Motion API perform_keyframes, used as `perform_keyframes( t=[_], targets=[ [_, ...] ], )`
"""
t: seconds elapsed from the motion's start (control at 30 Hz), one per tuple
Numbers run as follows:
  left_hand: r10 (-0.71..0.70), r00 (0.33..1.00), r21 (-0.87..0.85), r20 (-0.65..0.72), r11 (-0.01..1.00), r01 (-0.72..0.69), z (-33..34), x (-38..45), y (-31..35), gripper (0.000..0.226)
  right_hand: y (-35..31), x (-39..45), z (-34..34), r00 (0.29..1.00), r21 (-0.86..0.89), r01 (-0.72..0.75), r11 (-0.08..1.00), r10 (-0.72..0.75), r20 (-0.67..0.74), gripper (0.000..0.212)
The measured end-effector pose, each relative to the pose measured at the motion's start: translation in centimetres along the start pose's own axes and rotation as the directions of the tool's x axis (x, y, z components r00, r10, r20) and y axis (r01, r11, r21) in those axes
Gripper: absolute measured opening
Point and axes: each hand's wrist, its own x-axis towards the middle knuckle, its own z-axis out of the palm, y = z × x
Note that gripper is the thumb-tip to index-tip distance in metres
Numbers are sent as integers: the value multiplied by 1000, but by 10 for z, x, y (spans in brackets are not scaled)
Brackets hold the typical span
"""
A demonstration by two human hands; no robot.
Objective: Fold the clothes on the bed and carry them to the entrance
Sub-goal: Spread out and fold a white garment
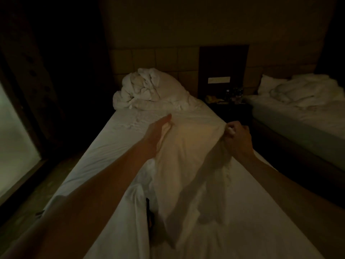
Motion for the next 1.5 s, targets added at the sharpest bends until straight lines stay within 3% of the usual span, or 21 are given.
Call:
perform_keyframes(
  t=[0.07,0.1,0.17,0.23,0.3,0.43,0.53,0.63,0.73,0.8,0.87,0.97,1.0,1.07,1.13,1.2,1.27,1.33,1.4,1.47,1.5],
  targets=[
    [-38,997,-191,67,980,50,12,-11,3,31,-2,-14,-7,998,-60,-43,997,46,47,43],
    [-55,993,-268,105,960,81,16,-17,3,24,-6,-25,-9,996,-11,-46,999,47,71,44],
    [-61,980,-312,189,943,118,24,-27,2,12,-24,-51,-13,983,278,-102,955,55,173,38],
    [0,975,-119,222,993,27,31,-32,-2,19,-48,-78,-16,916,494,-232,838,17,401,38],
    [75,963,81,257,992,-99,39,-40,-4,29,-60,-95,-16,861,499,-195,844,-96,499,47],
    [101,974,284,201,946,-156,32,-50,4,25,-52,-80,-15,937,371,3,929,-133,324,14],
    [256,958,622,125,732,-277,16,-53,13,9,-50,-64,-24,954,327,32,944,-126,271,13],
    [333,914,758,231,528,-384,4,-53,17,39,-61,-55,-33,961,397,15,918,-123,248,19],
    [150,918,882,367,258,-394,-6,-53,11,61,-72,-44,-39,956,536,-101,838,-67,284,26],
    [23,940,936,341,86,-342,-13,-52,1,61,-78,-38,-39,951,567,-136,813,-53,304,25],
    [29,951,938,309,160,-309,-21,-48,-3,46,-80,-33,-39,958,575,-142,805,-34,284,24],
    [29,971,768,236,607,-205,-30,-48,8,34,-70,-21,-41,970,533,-184,826,64,235,22],
    [31,980,651,197,743,-154,-31,-47,12,33,-62,-15,-39,967,422,-175,889,74,245,20],
    [82,988,485,131,864,-136,-27,-43,20,20,-56,-12,-33,942,112,-111,987,69,327,24],
    [151,984,445,96,878,-178,-13,-40,28,15,-60,-20,-21,911,43,-7,999,-11,413,26],
    [176,980,421,96,885,-200,4,-36,33,27,-71,-38,-9,845,241,80,967,-194,498,47],
    [116,982,365,147,917,-163,19,-40,35,28,-82,-53,6,793,348,154,925,-326,515,73],
    [67,970,240,232,963,-124,23,-42,35,39,-86,-53,20,856,342,184,921,-321,405,78],
    [125,967,214,222,961,-174,14,-38,27,69,-85,-48,24,927,345,137,928,-243,287,64],
    [134,979,418,154,889,-187,-1,-34,9,90,-82,-41,23,961,388,71,919,-168,220,45],
    [68,988,506,137,853,-129,-11,-32,-7,89,-81,-39,22,968,455,17,890,-130,217,37]
  ],
)
